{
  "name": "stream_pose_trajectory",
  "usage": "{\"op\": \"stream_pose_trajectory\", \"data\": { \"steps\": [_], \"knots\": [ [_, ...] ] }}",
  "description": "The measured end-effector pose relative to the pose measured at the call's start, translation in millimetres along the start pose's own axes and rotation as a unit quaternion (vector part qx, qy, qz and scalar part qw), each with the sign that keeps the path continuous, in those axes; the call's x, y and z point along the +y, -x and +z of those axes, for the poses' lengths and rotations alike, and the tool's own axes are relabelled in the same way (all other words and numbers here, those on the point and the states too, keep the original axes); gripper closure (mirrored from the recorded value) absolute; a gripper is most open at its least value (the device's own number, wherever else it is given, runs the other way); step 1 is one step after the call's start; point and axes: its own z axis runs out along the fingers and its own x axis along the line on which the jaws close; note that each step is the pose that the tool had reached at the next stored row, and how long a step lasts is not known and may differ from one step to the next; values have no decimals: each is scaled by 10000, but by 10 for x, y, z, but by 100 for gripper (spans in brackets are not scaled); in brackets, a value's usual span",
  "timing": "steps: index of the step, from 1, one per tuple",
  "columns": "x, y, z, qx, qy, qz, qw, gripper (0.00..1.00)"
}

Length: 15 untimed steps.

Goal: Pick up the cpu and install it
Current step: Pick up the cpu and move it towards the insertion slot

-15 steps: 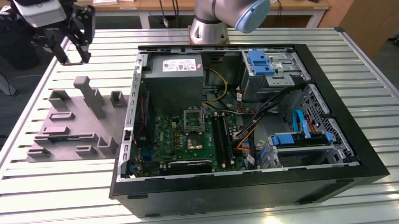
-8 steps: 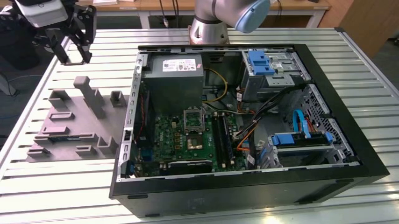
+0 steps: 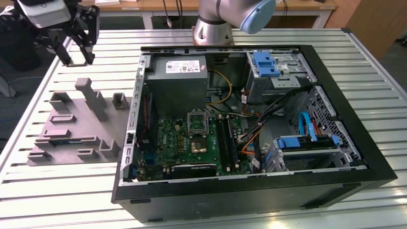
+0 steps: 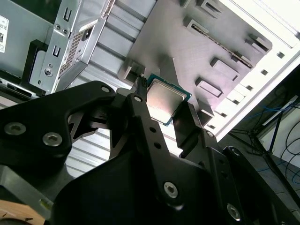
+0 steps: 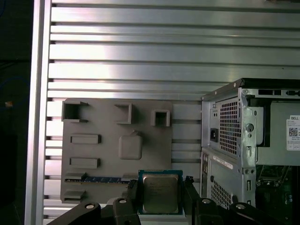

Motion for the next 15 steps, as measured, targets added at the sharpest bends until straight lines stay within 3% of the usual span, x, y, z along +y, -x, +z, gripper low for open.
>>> {"op": "stream_pose_trajectory", "data": {
  "steps": [15],
  "knots": [
    [0,38,0,0,0,0,10000,53]
  ]
}}
